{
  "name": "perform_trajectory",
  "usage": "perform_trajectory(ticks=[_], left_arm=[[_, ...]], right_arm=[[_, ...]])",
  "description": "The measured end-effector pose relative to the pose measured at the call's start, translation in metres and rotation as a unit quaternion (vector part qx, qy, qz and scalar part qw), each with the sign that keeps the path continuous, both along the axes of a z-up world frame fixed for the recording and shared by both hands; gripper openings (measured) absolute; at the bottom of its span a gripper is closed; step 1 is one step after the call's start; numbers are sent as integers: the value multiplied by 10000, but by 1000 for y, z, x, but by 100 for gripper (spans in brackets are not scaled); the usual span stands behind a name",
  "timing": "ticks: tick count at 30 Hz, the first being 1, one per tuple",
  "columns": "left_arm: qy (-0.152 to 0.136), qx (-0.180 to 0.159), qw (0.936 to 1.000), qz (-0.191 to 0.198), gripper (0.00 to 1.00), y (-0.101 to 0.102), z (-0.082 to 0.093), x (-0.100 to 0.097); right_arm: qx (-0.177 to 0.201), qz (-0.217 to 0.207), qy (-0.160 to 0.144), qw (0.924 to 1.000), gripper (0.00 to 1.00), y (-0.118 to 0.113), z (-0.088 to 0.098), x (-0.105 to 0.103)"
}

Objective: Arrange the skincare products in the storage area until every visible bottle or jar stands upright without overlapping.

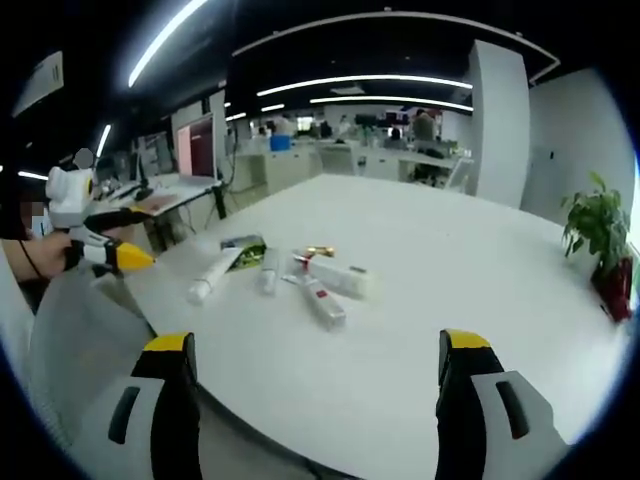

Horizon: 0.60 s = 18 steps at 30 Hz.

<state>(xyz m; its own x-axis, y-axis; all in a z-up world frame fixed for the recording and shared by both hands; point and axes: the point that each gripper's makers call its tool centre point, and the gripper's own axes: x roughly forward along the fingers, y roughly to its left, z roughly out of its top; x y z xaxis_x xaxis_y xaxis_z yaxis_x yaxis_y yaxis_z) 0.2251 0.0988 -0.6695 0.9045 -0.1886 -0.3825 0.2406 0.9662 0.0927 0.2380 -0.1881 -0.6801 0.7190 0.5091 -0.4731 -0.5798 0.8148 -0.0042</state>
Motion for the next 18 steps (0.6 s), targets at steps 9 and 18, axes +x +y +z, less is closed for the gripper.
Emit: perform_trajectory(ticks=[9, 18], left_arm=[[0, 23, 10000, 2, 98, 0, 0, 0], [26, 35, 10000, -18, 98, 0, -1, 1]], right_arm=[[-23, -4, 31, 10000, 100, 1, -1, 0], [-39, -28, 36, 10000, 100, -1, -1, 1]])
